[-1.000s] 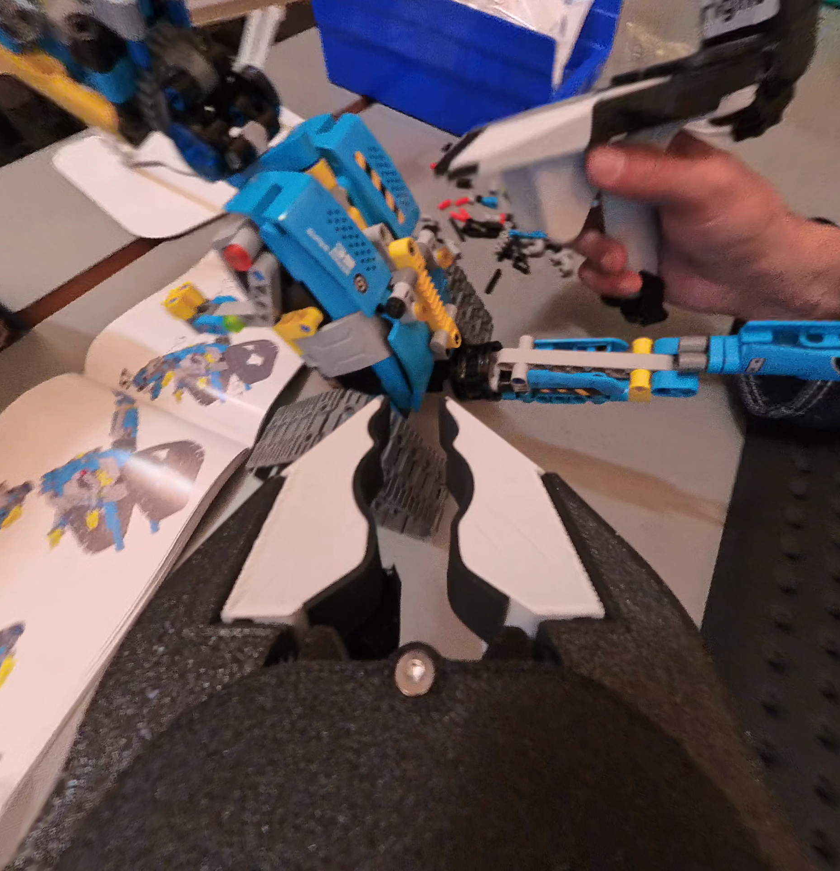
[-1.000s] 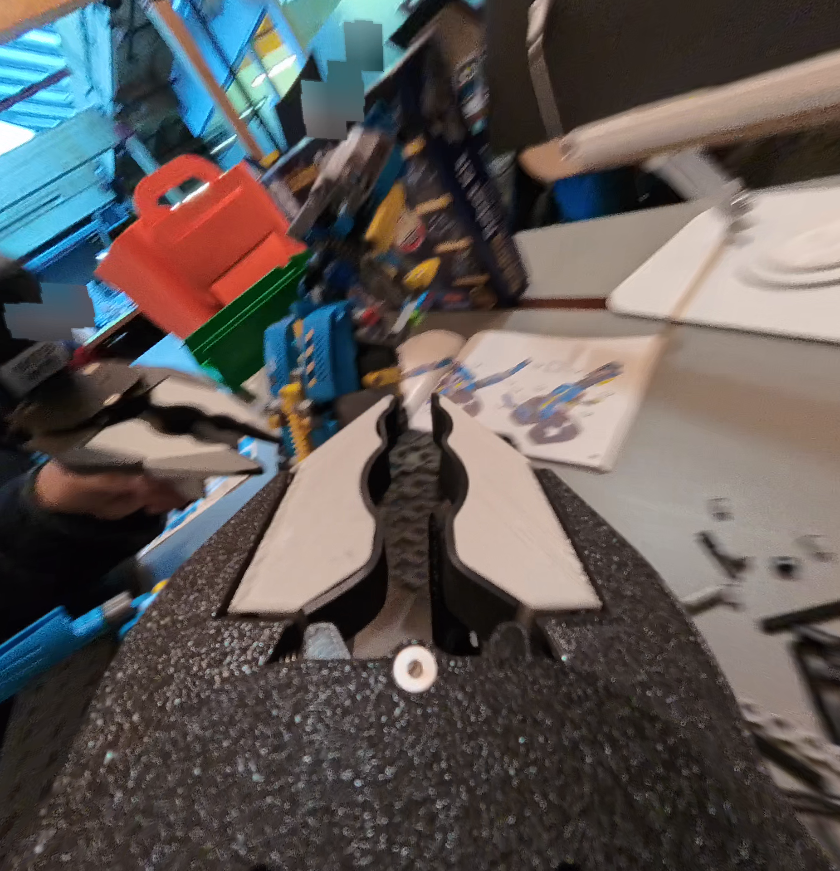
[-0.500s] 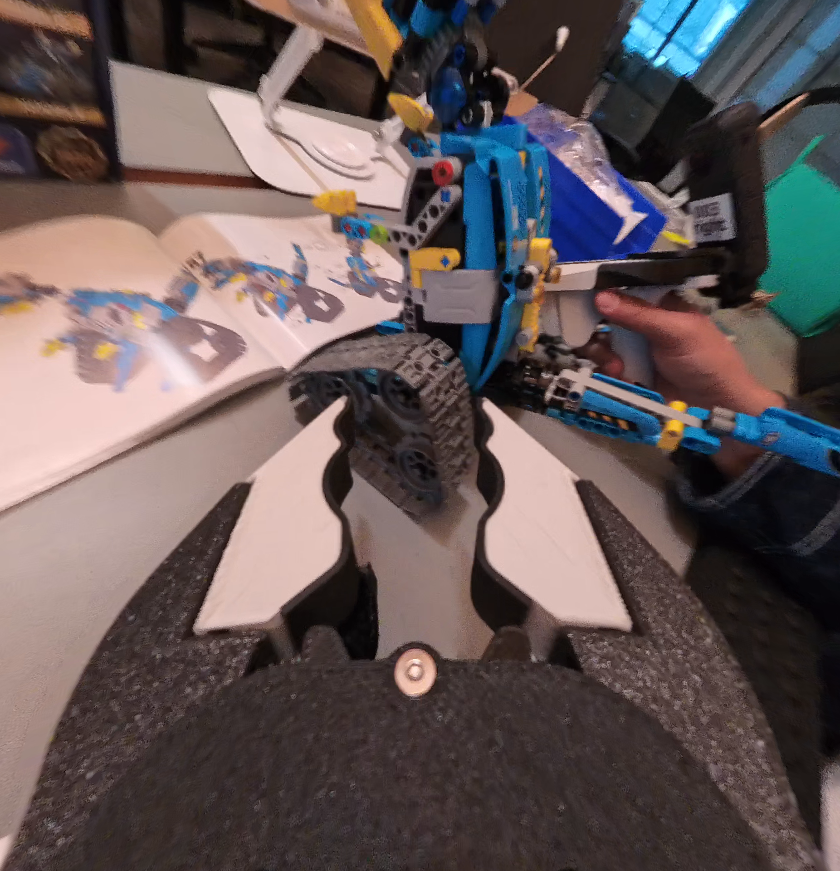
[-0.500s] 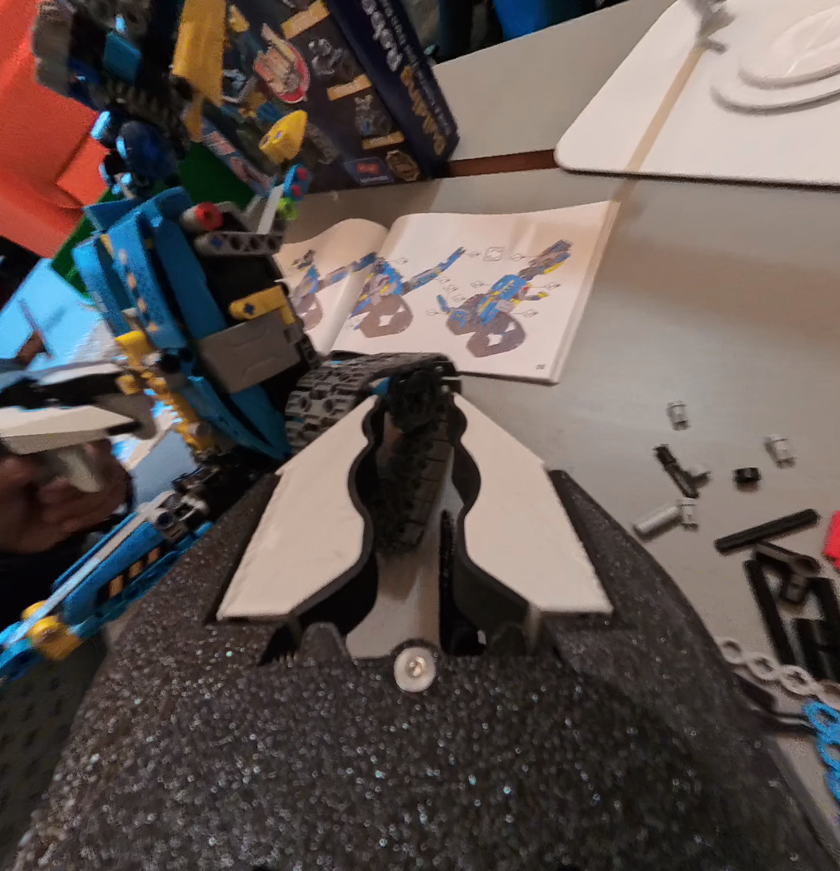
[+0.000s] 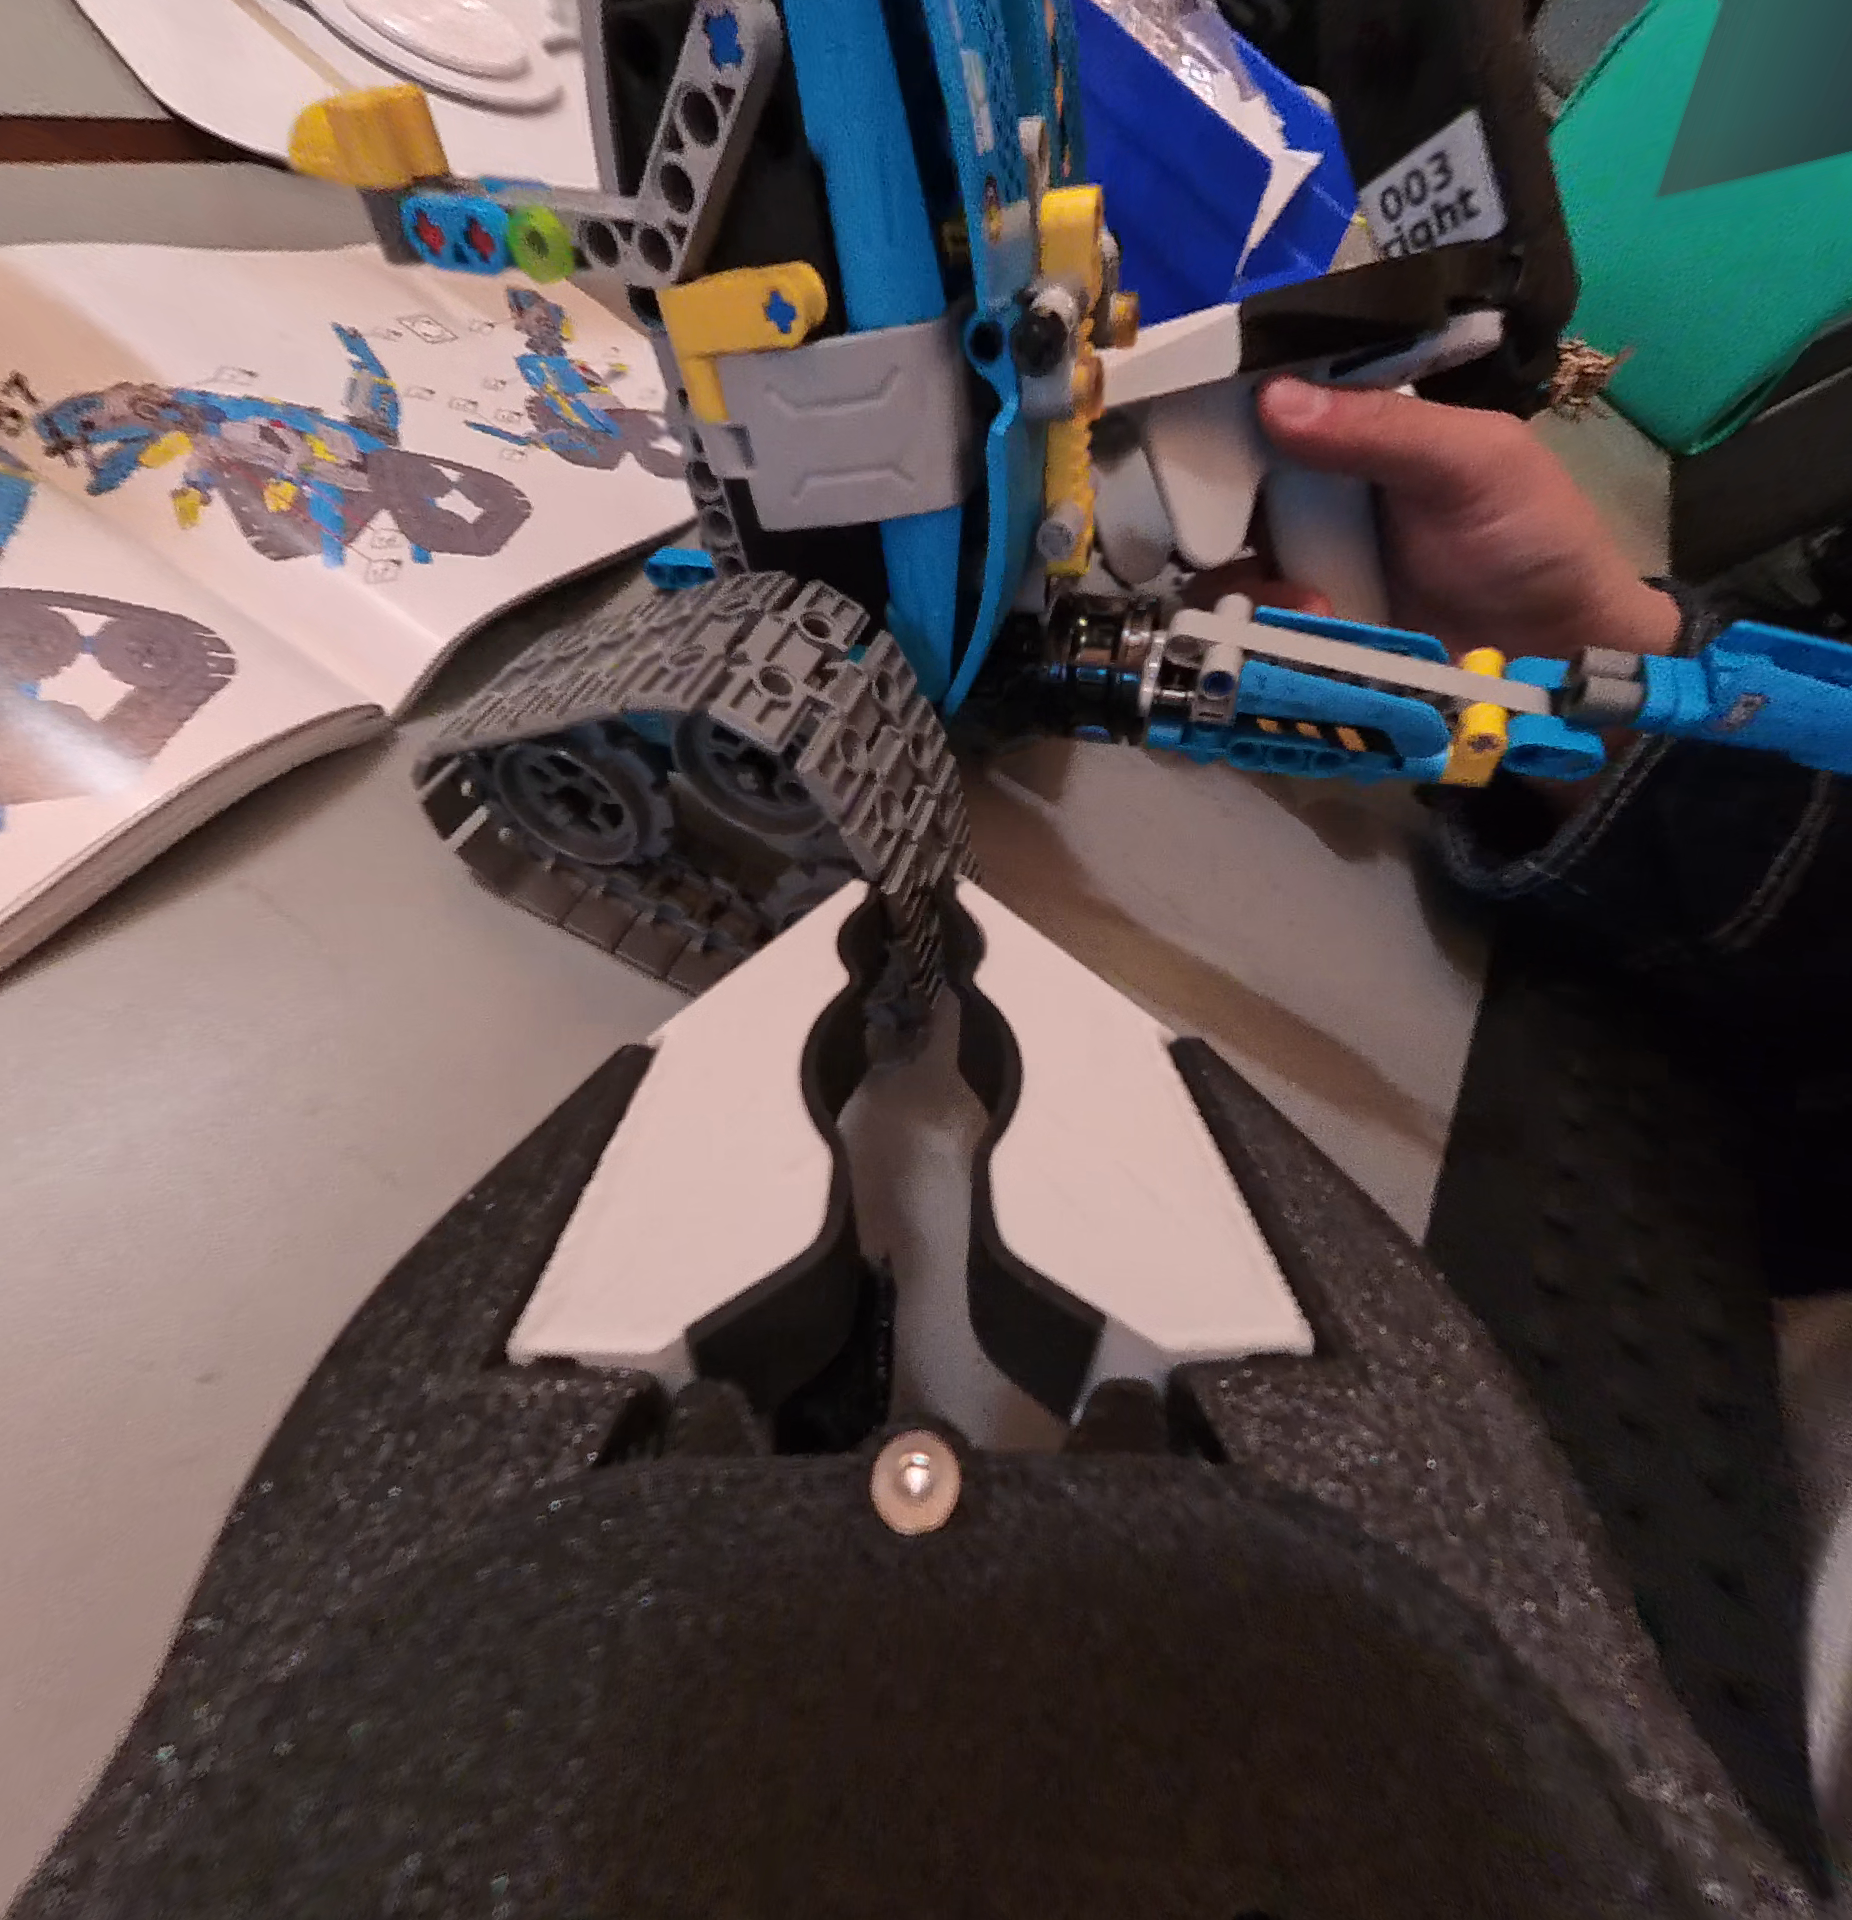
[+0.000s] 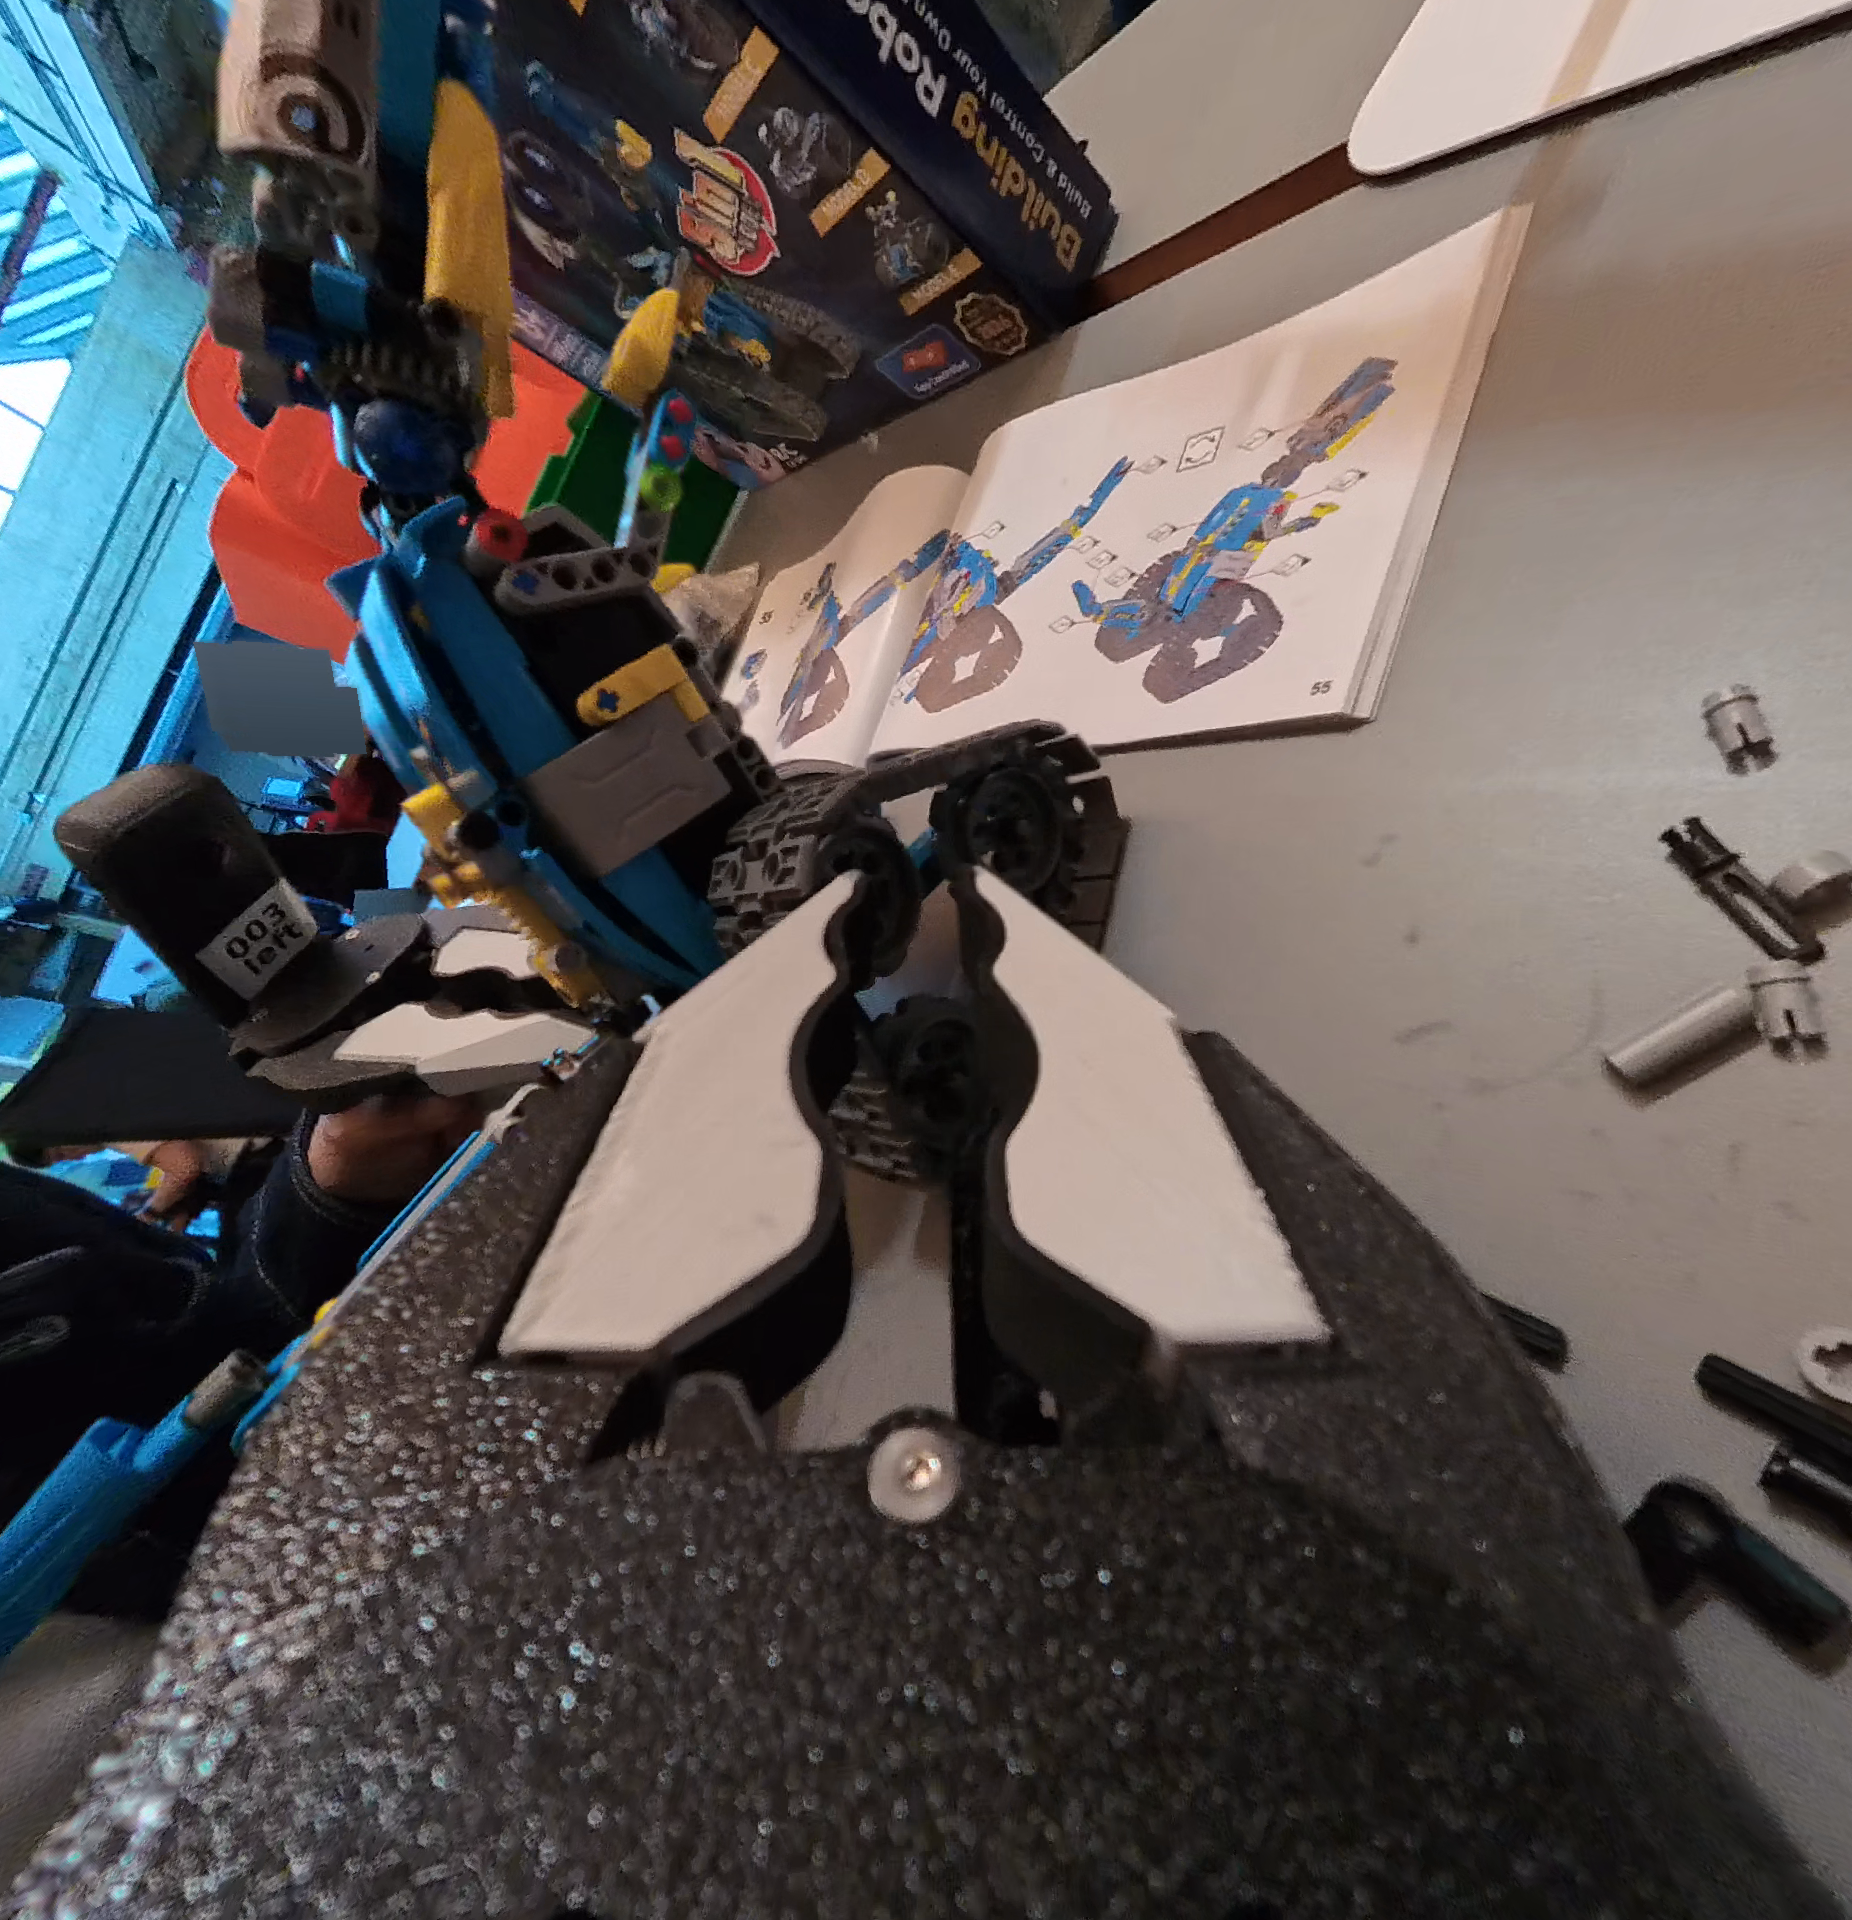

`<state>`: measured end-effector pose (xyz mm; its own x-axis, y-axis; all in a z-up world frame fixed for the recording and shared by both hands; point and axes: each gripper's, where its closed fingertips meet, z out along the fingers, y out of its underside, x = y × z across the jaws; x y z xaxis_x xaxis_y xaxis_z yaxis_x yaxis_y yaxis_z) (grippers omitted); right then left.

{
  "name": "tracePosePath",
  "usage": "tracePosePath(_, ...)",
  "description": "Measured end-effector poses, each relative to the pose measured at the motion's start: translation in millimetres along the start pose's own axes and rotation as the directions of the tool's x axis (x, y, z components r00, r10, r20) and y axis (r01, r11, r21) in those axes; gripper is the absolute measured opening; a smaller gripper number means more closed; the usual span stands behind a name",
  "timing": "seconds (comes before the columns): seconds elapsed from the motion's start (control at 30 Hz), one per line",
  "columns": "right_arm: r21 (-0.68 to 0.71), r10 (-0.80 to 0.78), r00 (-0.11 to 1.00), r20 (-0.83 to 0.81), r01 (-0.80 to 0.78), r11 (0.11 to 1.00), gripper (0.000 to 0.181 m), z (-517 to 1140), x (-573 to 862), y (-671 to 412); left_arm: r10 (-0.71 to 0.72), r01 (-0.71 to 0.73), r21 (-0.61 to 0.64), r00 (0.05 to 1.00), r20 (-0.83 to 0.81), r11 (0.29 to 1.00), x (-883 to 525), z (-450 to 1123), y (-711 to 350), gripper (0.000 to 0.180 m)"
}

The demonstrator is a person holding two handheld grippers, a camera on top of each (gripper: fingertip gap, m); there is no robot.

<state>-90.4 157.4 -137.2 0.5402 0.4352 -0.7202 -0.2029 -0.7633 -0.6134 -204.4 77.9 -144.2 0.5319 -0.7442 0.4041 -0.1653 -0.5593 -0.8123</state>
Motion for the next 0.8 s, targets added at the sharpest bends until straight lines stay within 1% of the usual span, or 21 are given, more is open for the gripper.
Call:
tracePosePath(0.13,-0.015,0.04,0.999,0.035,-0.04,0.999,0.017,4,1,5,0.022,-0.022,-0.022,0.999,-0.04,0.999,3,-3,3,0.007)
tracePosePath(0.27,-0.053,0.102,0.99,0.102,-0.097,0.994,0.014,11,-4,14,0.05,-0.055,-0.06,0.995,-0.089,0.997,12,-6,9,0.007)
tracePosePath(0.33,-0.058,0.102,0.989,0.107,-0.096,0.994,0.012,12,-6,15,0.061,-0.068,-0.069,0.993,-0.1,0.995,16,-8,12,0.007)
tracePosePath(0.4,-0.06,0.068,0.994,0.08,-0.063,0.996,0.014,11,-6,15,0.083,-0.088,-0.066,0.994,-0.072,0.994,16,-10,13,0.007)
tracePosePath(0.43,-0.052,0.042,0.997,0.058,-0.039,0.998,0.018,9,-4,12,0.1,-0.102,-0.058,0.994,-0.041,0.993,14,-12,13,0.008)
tracePosePath(0.47,-0.042,0.011,1.0,0.027,-0.01,0.999,0.019,6,-1,9,0.108,-0.108,-0.035,0.994,0.002,0.994,12,-19,11,0.015)
tracePosePath(0.5,-0.026,-0.019,1.0,-0.016,0.018,1.0,0.019,2,4,4,0.093,-0.093,0.005,0.995,0.048,0.996,10,-29,7,0.028)
tracePosePath(0.53,-0.004,-0.042,0.998,-0.051,0.041,0.999,0.019,-2,8,-2,0.068,-0.072,0.051,0.994,0.084,0.996,9,-45,2,0.035)
tracePosePath(0.57,0.019,-0.055,0.996,-0.072,0.057,0.998,0.019,-7,10,-7,0.055,-0.067,0.092,0.99,0.127,0.993,8,-65,-1,0.038)
tracePosePath(0.6,0.038,-0.062,0.995,-0.081,0.066,0.997,0.019,-10,10,-12,0.06,-0.084,0.106,0.977,0.206,0.991,1,-90,0,0.042)
tracePosePath(0.63,0.055,-0.07,0.994,-0.083,0.075,0.996,0.019,-14,8,-16,0.078,-0.108,0.076,0.944,0.322,0.991,-14,-119,7,0.047)
tracePosePath(0.67,0.07,-0.083,0.992,-0.09,0.089,0.994,0.018,-16,6,-20,0.102,-0.12,0.012,0.89,0.445,0.993,-33,-151,21,0.051)
tracePosePath(0.7,0.081,-0.103,0.989,-0.105,0.111,0.99,0.017,-19,5,-23,0.123,-0.101,-0.07,0.832,0.542,0.992,-53,-184,41,0.055)
tracePosePath(0.73,0.088,-0.13,0.984,-0.124,0.141,0.986,0.017,-22,3,-26,0.129,-0.047,-0.15,0.791,0.598,0.988,-68,-212,65,0.062)
tracePosePath(0.77,0.097,-0.165,0.976,-0.145,0.18,0.979,0.017,-25,0,-29,0.116,0.016,-0.201,0.77,0.627,0.979,-79,-235,87,0.071)
tracePosePath(0.8,0.108,-0.202,0.965,-0.168,0.221,0.969,0.016,-28,-4,-34,0.095,0.053,-0.207,0.762,0.641,0.977,-85,-251,101,0.074)
